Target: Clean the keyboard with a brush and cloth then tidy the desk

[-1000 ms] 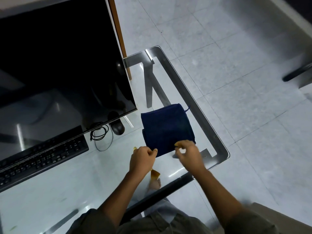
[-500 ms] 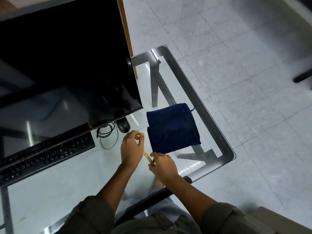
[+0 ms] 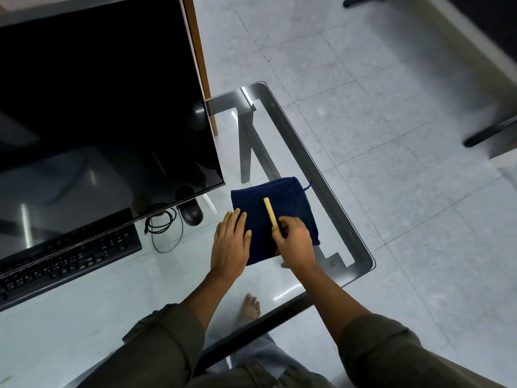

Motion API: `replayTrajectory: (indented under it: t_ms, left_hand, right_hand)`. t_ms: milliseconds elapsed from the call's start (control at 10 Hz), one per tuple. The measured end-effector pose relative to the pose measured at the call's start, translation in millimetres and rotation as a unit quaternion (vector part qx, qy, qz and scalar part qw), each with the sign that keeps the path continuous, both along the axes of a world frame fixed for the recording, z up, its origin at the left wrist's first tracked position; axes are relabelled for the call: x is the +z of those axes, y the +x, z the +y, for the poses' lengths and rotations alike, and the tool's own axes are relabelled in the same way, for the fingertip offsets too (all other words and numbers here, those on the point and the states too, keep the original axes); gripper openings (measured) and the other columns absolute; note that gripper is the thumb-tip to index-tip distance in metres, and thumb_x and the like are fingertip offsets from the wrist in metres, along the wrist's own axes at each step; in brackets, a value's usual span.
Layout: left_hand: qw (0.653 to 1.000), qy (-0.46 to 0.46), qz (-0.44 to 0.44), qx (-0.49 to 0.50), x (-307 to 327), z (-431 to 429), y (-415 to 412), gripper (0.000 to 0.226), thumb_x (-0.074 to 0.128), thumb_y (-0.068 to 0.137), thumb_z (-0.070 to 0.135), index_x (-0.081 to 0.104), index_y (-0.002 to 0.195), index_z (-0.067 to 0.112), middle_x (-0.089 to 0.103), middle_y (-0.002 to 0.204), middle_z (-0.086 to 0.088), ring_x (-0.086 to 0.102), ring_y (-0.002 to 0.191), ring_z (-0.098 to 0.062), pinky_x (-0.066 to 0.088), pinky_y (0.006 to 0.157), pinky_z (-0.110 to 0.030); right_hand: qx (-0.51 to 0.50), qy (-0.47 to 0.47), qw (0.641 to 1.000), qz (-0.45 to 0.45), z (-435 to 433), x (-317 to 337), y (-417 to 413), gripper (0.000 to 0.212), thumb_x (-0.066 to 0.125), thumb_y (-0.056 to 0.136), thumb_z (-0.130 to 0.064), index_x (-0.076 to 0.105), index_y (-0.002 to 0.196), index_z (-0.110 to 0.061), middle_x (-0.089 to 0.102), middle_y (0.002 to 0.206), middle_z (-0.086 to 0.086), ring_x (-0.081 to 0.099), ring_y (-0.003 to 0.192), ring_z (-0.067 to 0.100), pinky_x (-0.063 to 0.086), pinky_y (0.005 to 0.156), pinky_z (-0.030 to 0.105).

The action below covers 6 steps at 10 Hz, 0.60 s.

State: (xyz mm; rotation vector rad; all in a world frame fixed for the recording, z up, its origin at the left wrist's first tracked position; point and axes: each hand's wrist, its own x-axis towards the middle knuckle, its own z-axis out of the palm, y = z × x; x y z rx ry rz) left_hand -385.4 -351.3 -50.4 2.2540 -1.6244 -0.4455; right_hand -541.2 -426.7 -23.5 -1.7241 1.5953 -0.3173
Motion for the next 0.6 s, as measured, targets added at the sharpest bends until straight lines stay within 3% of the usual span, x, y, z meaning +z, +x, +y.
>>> replayTrajectory:
  t_ms: [100, 200, 300, 400, 600]
  left_hand:
    - [0.998, 0.044, -0.036, -0.04, -11, 0, 0, 0.051, 0.032, 0.107, 0.033, 0.029, 0.154, 0.014, 0.027, 0.162, -0.008, 0.022, 0.151, -0.028, 0.027, 0.12, -0.046]
    - [0.992, 0.092, -0.063, -0.054, -23, 7, 2, 0.059, 0.015, 0.105, 0.043, 0.02, 0.157, 0.015, 0.019, 0.165, -0.008, 0.016, 0.153, -0.028, 0.026, 0.12, -0.05]
    - [0.989, 0.109, -0.076, -0.058, -25, 9, -1, 0.062, 0.012, 0.104, 0.045, 0.018, 0.157, 0.015, 0.018, 0.165, -0.009, 0.014, 0.153, -0.029, 0.023, 0.122, -0.049]
    - [0.989, 0.123, -0.064, -0.05, -23, 12, -12, 0.063, 0.009, 0.103, 0.046, 0.019, 0.157, 0.015, 0.02, 0.164, -0.009, 0.016, 0.152, -0.03, 0.02, 0.121, -0.048]
    - [0.993, 0.111, -0.041, -0.03, -20, 22, -26, 0.073, -0.007, 0.101, 0.051, 0.025, 0.156, 0.015, 0.025, 0.163, -0.01, 0.021, 0.151, -0.03, 0.018, 0.12, -0.048]
  right_hand:
    - [0.049, -0.047, 0.996, 0.058, -1, -8, 3, 0.052, 0.051, 0.1, -0.043, 0.042, 0.146, -0.021, 0.042, 0.152, 0.001, 0.036, 0.14, 0.023, 0.035, 0.114, 0.043]
    - [0.128, -0.021, 0.979, 0.156, 3, -23, -6, 0.071, 0.029, 0.102, -0.058, 0.005, 0.159, -0.022, 0.001, 0.168, 0.0, -0.006, 0.154, 0.024, 0.004, 0.125, 0.048]
    - [0.173, -0.016, 0.965, 0.198, 8, -32, -20, 0.076, 0.023, 0.101, -0.063, -0.007, 0.158, -0.023, -0.013, 0.166, -0.001, -0.02, 0.151, 0.021, -0.006, 0.123, 0.044]
    - [0.199, -0.016, 0.957, 0.21, 11, -31, -39, 0.08, 0.021, 0.099, -0.067, -0.013, 0.157, -0.025, -0.02, 0.164, -0.003, -0.026, 0.149, 0.019, -0.007, 0.123, 0.043]
    - [0.187, -0.018, 0.961, 0.202, 11, -28, -34, 0.085, 0.027, 0.096, -0.07, -0.011, 0.157, -0.025, -0.018, 0.165, -0.003, -0.022, 0.15, 0.021, -0.002, 0.125, 0.049]
